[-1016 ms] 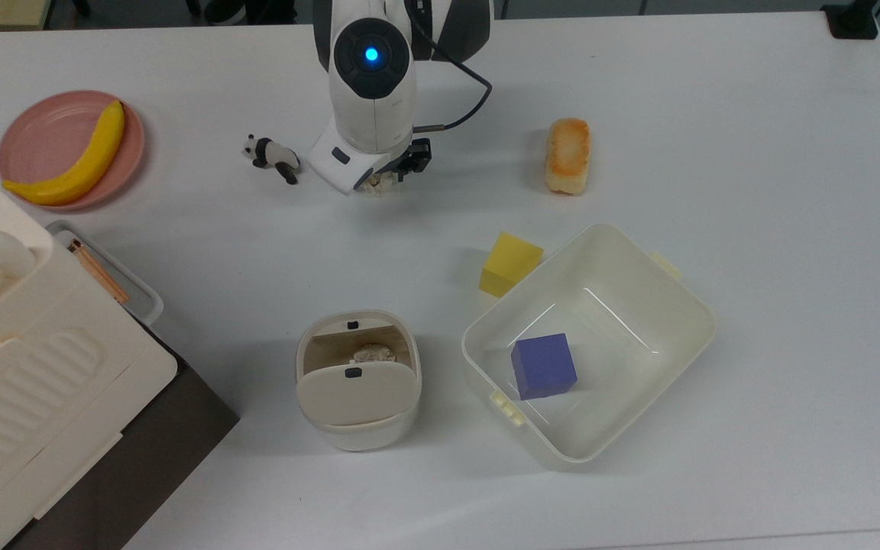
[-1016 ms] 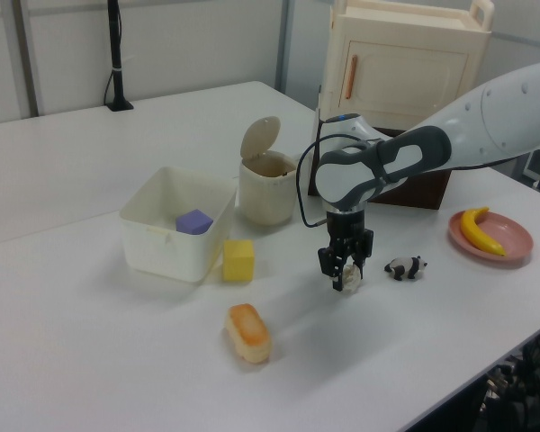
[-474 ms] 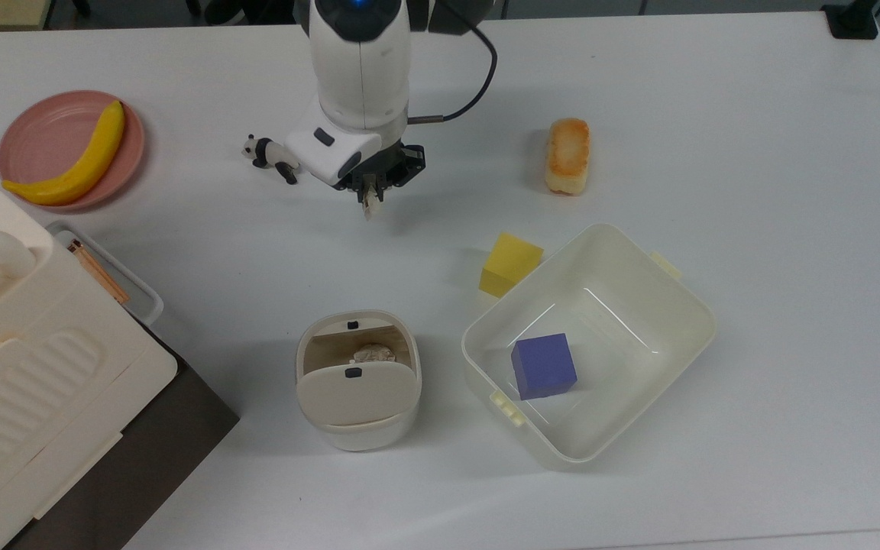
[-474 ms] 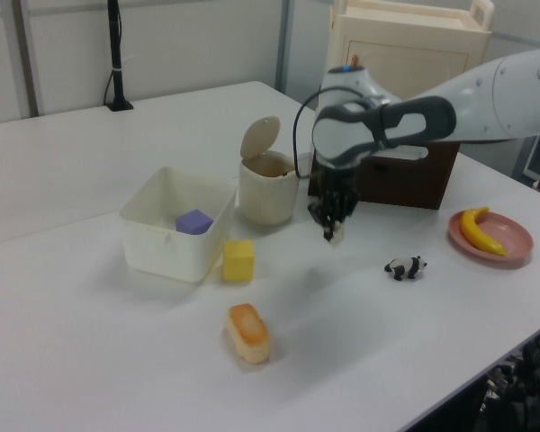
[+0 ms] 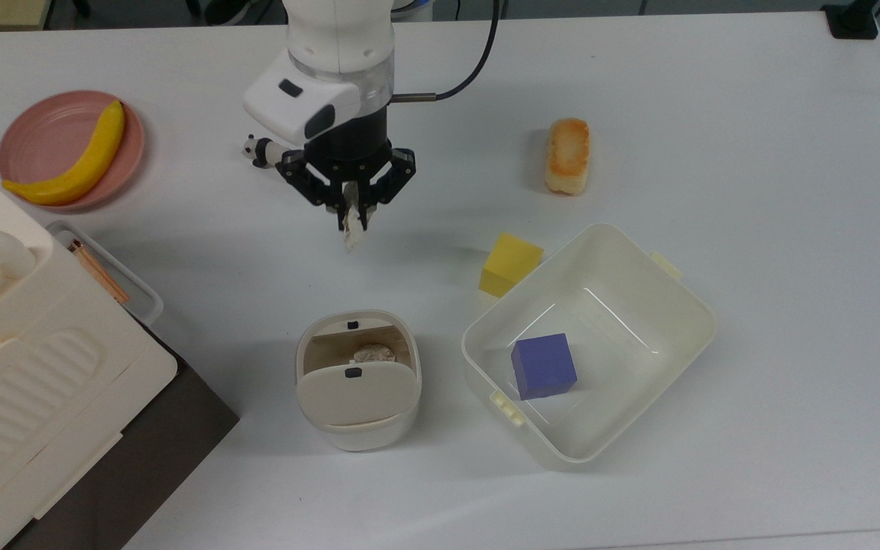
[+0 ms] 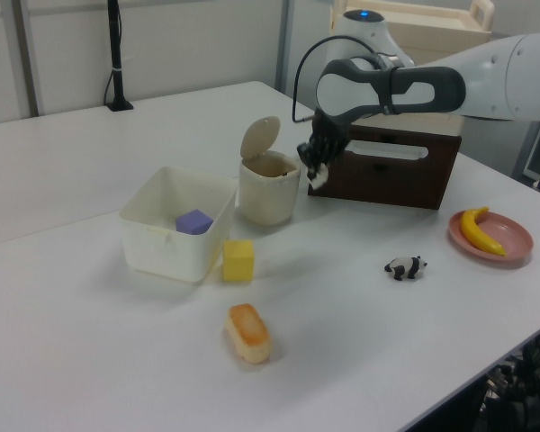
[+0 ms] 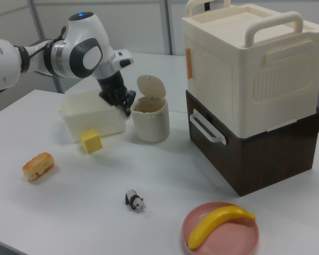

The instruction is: Grab it up and put it in the trash

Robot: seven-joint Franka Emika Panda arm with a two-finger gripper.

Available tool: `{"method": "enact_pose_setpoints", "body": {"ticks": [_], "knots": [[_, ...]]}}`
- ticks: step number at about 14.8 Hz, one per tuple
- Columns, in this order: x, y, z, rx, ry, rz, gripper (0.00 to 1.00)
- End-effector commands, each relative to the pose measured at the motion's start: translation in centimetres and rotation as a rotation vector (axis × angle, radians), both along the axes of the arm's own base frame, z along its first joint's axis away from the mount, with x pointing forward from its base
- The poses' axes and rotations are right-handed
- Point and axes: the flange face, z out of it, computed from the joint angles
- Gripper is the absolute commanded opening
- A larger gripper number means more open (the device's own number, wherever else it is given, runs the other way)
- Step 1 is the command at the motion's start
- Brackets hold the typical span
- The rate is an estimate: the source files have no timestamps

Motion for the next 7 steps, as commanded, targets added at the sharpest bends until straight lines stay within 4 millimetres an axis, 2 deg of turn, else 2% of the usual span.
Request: {"method": "enact_pose_setpoints", "body": {"ticks": [1, 3, 5, 7], "knots": [[1.9, -0.2, 1.3, 0.014, -0.2, -0.009, 0.19], [3.1, -0.1, 0.8, 0.02, -0.298, -0.002, 0.24], [4.5, 0.1, -0.2, 0.029, -0.424, 0.007, 0.3], [5.2, 0.2, -1.6, 0.028, -0.478, 0.018, 0.34]]}}
